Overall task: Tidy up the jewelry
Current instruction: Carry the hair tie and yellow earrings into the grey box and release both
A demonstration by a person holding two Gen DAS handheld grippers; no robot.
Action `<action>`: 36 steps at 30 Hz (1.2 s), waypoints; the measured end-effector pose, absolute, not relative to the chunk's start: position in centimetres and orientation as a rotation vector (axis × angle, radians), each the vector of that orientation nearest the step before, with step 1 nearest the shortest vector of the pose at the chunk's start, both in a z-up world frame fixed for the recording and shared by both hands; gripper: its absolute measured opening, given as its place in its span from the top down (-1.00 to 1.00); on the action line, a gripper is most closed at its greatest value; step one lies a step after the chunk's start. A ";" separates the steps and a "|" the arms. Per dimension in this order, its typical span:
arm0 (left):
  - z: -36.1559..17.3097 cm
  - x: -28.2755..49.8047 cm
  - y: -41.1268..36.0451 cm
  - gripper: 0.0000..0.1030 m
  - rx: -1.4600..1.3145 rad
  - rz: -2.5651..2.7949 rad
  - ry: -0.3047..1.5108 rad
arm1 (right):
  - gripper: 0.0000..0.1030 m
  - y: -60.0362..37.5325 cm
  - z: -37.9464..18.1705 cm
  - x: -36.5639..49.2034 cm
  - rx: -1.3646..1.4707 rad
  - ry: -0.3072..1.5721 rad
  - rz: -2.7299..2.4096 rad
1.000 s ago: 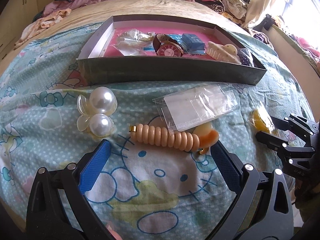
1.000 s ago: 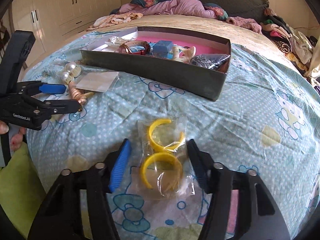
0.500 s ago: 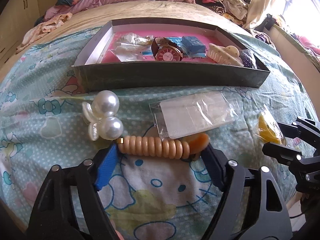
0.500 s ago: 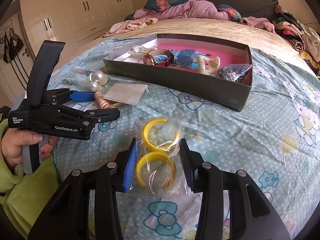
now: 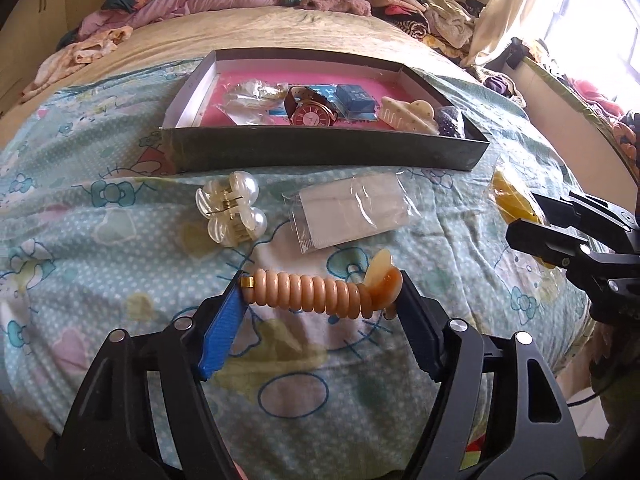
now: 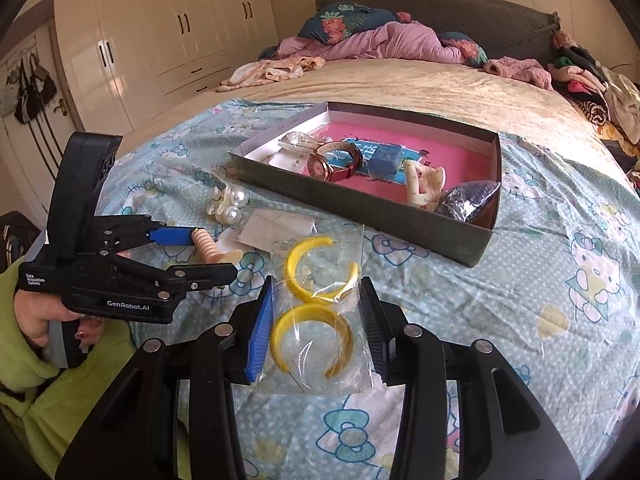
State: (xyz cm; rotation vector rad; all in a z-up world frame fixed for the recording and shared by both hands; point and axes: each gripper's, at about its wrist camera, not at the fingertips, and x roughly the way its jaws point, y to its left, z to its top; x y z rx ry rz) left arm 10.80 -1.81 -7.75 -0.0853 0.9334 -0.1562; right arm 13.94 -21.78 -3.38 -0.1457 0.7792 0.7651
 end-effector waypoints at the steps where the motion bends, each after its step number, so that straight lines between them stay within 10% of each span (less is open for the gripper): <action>1: -7.5 10.7 -1.7 -0.25 -0.086 -0.158 0.933 | 0.23 -21.7 -3.1 13.9 -0.147 0.773 0.767; 36: -2.3 15.5 1.9 -0.25 -0.109 -0.052 0.795 | 0.23 -18.8 0.7 19.6 -0.134 0.645 0.787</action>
